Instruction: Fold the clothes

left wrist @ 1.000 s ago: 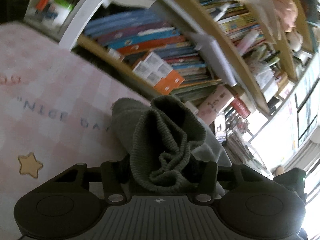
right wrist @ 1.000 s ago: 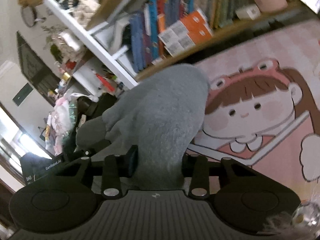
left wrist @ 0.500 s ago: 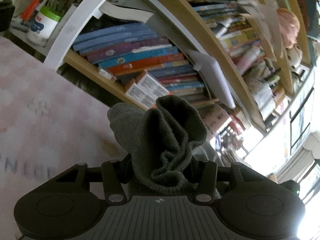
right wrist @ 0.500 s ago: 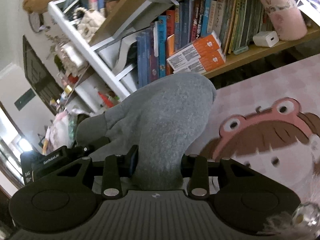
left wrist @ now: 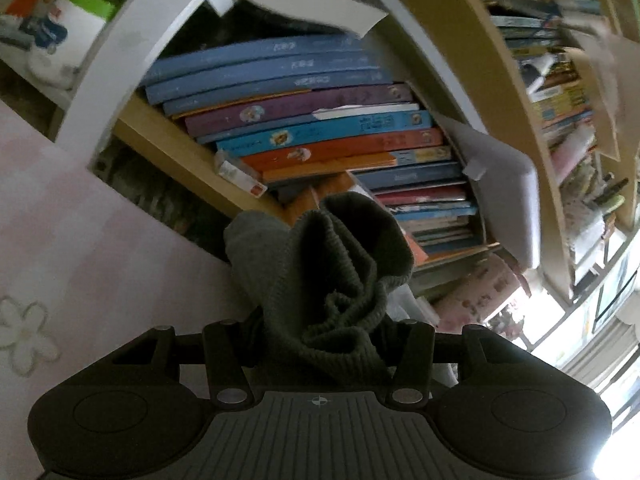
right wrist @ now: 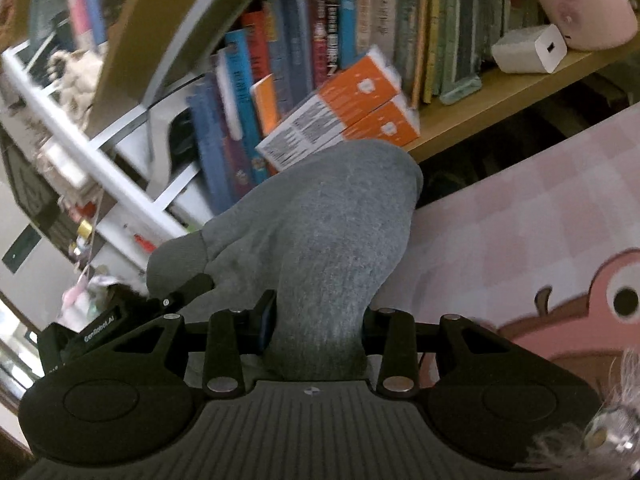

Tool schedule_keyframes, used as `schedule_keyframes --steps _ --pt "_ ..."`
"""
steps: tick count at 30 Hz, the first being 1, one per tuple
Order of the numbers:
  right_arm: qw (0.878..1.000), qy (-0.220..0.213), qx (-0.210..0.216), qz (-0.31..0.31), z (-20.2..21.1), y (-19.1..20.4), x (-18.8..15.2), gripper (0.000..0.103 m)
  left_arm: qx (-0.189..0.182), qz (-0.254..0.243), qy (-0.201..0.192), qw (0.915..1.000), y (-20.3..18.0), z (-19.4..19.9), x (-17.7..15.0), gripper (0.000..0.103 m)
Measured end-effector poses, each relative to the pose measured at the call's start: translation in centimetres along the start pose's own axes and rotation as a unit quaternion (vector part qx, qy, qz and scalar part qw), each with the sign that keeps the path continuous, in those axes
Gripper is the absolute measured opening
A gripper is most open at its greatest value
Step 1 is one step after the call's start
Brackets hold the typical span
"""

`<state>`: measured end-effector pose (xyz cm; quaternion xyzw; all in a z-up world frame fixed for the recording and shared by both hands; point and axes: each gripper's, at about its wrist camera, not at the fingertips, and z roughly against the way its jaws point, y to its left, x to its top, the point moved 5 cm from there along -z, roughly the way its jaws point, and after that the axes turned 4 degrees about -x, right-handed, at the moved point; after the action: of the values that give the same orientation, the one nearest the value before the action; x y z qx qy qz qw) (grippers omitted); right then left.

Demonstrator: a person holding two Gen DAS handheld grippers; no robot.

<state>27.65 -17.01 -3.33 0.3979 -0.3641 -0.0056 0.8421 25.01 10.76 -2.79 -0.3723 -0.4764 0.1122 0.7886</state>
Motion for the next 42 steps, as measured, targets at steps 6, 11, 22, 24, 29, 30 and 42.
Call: schedule_keyframes --steps 6,11,22,24,29,30,42 --pt "1.000 0.005 -0.009 -0.006 -0.7 -0.6 0.2 0.039 0.008 0.025 0.013 0.9996 1.3 -0.7 0.5 0.051" --pt "1.000 0.005 -0.017 -0.005 -1.0 -1.0 0.1 0.053 0.020 0.011 0.005 0.9997 1.1 -0.4 0.2 0.060" --pt "0.991 -0.104 -0.053 0.065 5.1 0.1 -0.2 0.060 0.026 -0.069 -0.128 0.9890 -2.5 6.9 -0.3 0.069" --pt "0.989 -0.112 -0.058 0.072 6.3 0.3 -0.7 0.061 0.036 -0.074 -0.131 0.9879 -2.9 8.0 -0.9 0.069" --pt "0.988 -0.088 -0.078 0.099 8.1 1.3 -3.1 0.065 0.053 -0.080 -0.119 0.9882 -4.0 9.7 -3.1 0.070" --pt "0.988 -0.080 -0.078 0.105 8.4 1.6 -3.8 0.066 0.057 -0.083 -0.112 0.9885 -4.3 10.0 -3.7 0.072" --pt "0.968 -0.059 -0.114 0.216 11.7 5.7 -10.0 0.074 0.112 -0.176 -0.072 0.9753 -9.2 12.2 -10.0 0.088"
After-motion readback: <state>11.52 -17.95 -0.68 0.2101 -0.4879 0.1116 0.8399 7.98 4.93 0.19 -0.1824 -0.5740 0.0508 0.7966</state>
